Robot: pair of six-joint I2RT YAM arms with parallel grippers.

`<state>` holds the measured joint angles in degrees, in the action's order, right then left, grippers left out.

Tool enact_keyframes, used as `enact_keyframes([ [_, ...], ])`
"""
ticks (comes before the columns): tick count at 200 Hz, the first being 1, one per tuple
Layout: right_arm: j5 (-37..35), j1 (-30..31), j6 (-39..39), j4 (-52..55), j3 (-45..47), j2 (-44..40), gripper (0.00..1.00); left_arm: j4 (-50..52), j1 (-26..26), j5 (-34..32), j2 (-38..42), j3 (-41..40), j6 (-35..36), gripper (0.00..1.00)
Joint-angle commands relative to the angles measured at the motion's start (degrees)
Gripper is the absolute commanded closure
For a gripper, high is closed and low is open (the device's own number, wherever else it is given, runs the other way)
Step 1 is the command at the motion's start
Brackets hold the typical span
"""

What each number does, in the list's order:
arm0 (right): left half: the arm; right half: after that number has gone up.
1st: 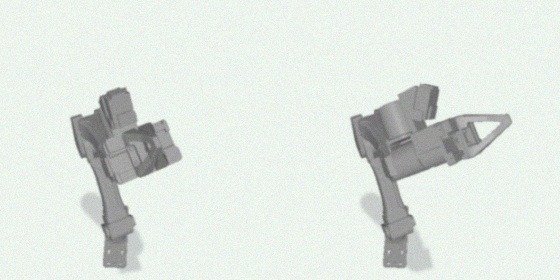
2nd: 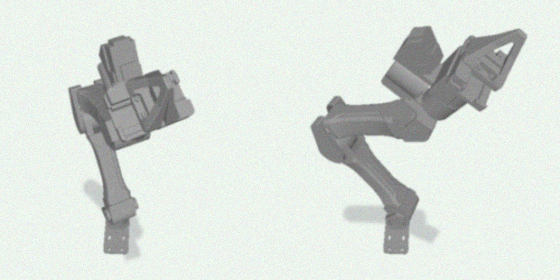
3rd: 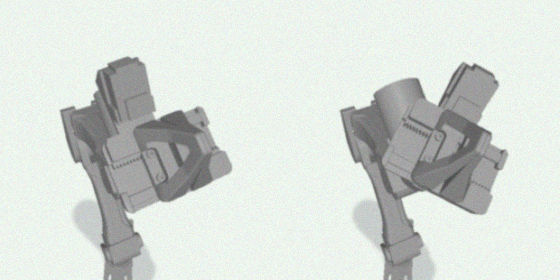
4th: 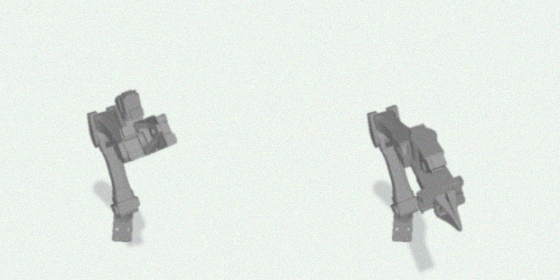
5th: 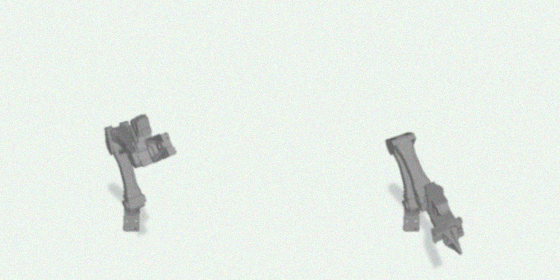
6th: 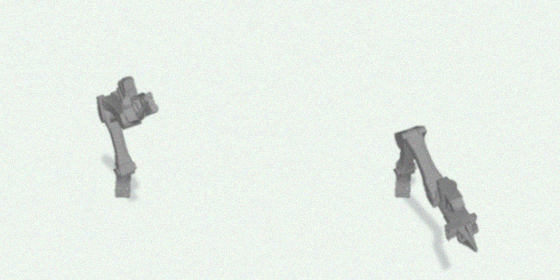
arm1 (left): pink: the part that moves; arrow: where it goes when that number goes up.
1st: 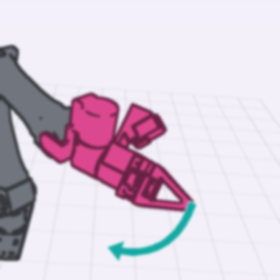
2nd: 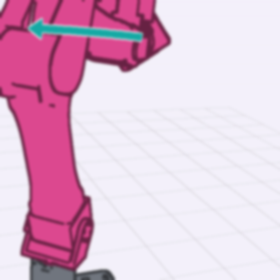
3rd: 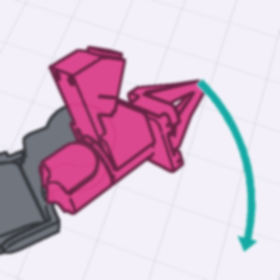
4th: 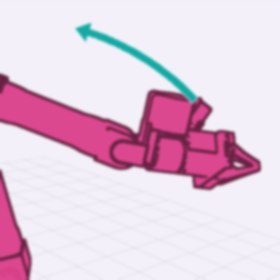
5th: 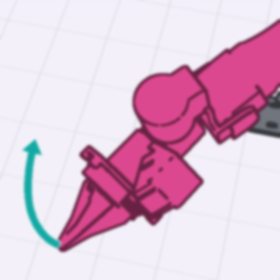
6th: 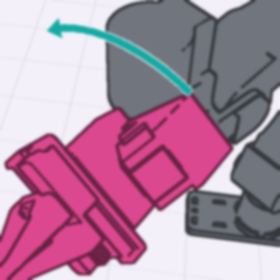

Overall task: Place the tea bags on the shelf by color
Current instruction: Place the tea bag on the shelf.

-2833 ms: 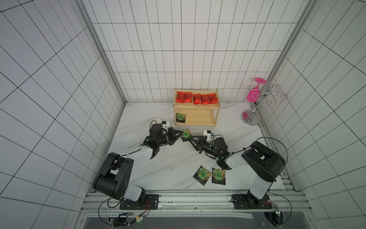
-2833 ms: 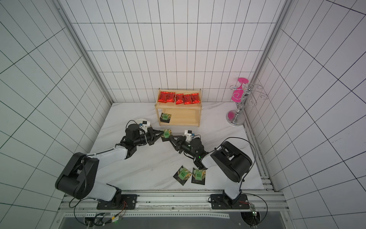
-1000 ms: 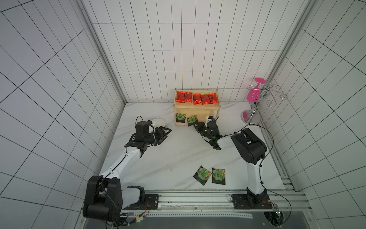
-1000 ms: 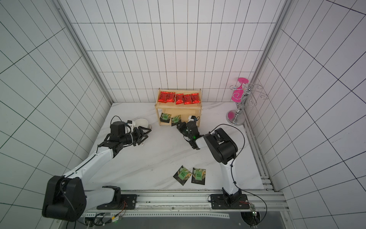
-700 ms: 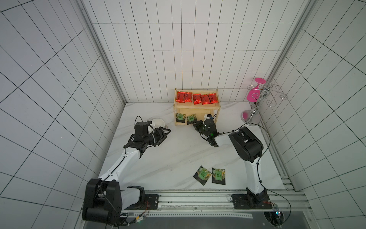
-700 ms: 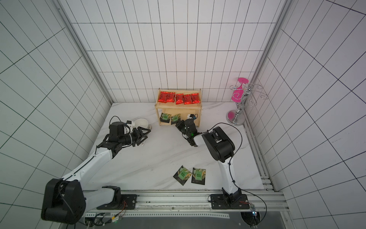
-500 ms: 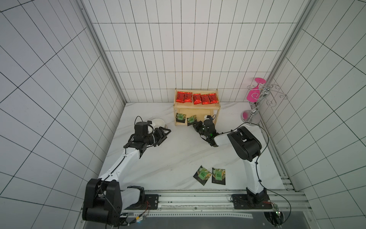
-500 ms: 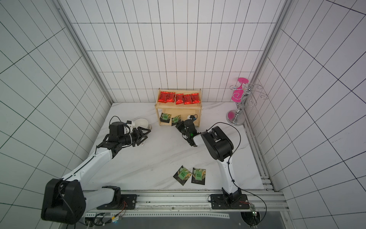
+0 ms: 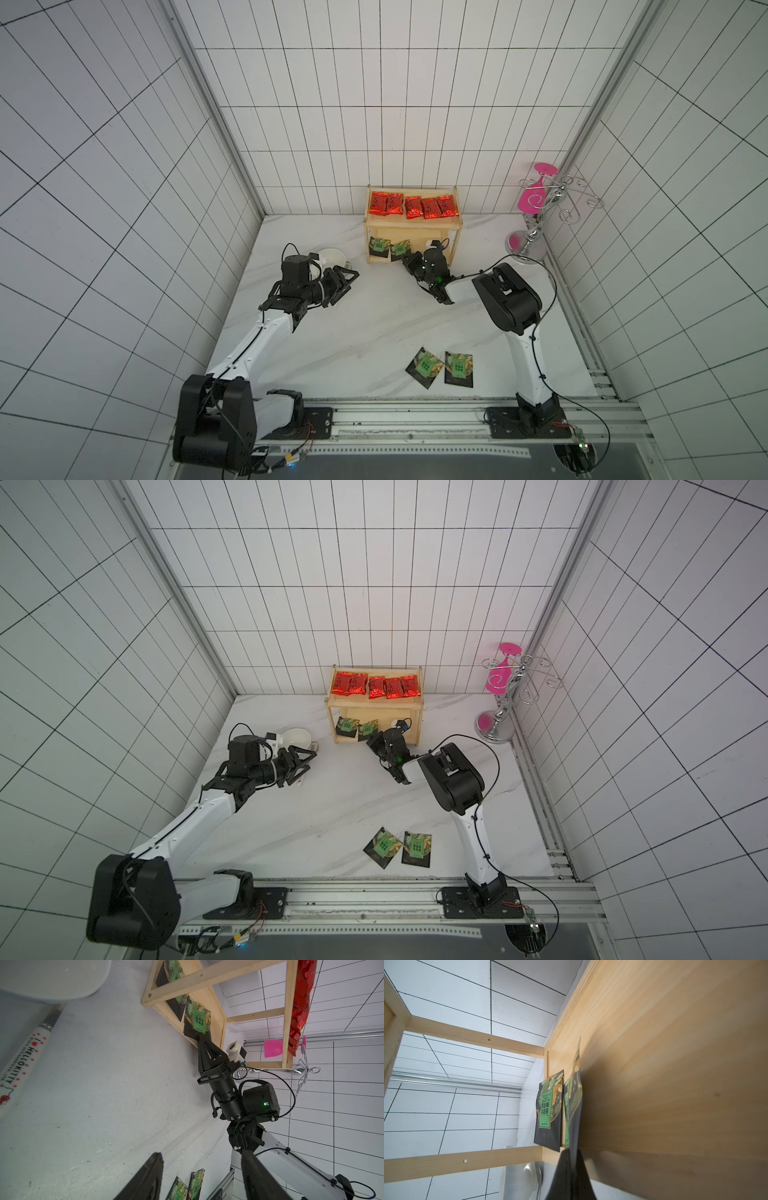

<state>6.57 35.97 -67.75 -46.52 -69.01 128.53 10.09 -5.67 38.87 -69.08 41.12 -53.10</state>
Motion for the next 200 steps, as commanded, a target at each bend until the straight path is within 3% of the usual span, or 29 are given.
enact_keyframes([
  [1,-0.6,-0.3,0.0,0.7,-3.1,1.9,0.99,-1.8,0.3,0.5,0.0,-0.5,0.2,0.37],
  [125,-0.8,-0.3,-1.6,1.2,-6.2,4.8,0.95,-2.1,0.6,0.7,-0.5,-0.5,0.0,0.37],
  [171,-0.6,0.0,-2.0,2.1,-6.4,4.7,0.8,-2.2,0.7,0.8,-0.5,-0.5,-0.1,0.37],
  [200,-1.8,0.5,-1.8,9.4,-6.9,2.0,0.68,-2.3,1.0,0.8,-0.2,-0.4,-0.3,0.37],
])
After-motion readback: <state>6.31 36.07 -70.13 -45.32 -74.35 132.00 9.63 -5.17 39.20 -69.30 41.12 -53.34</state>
